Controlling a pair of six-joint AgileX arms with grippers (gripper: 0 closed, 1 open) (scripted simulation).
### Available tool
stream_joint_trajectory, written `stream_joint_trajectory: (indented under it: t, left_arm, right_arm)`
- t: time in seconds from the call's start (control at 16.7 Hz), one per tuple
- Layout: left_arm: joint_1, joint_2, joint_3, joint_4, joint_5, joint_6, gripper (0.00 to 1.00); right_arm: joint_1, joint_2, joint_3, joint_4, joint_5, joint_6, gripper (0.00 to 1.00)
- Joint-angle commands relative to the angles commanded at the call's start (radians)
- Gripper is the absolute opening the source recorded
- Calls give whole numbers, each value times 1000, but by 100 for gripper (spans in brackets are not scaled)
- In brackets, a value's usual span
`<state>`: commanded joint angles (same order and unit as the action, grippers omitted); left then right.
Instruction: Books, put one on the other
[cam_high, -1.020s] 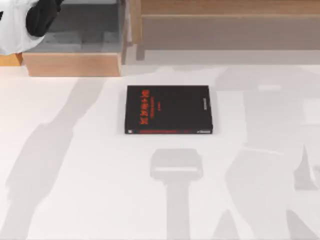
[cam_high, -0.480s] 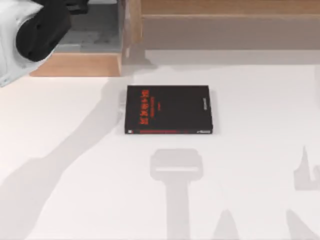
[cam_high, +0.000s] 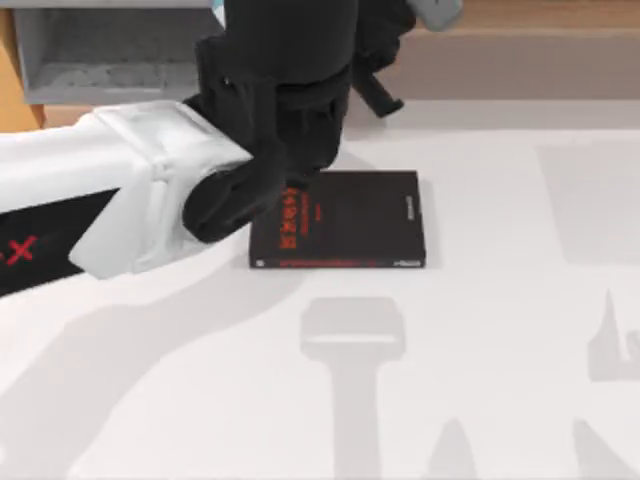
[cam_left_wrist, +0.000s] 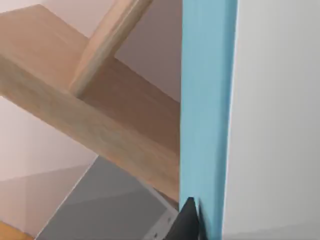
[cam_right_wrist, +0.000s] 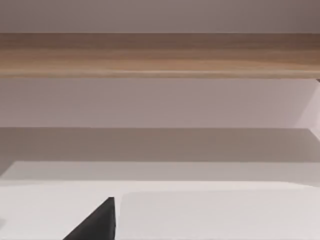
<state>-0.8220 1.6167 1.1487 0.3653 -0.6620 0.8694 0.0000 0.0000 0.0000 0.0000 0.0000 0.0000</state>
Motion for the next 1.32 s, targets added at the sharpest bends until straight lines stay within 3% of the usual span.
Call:
stream_joint_trajectory:
  t: [0.54,1.32]
  left_arm:
    - [-38,372,-89,-113,-12,205,0]
    - [-29,397,-80,-108,-5,216,0]
  right_arm:
    - [0,0,0,0,0,0,100]
    - [0,0,0,0,0,0,100]
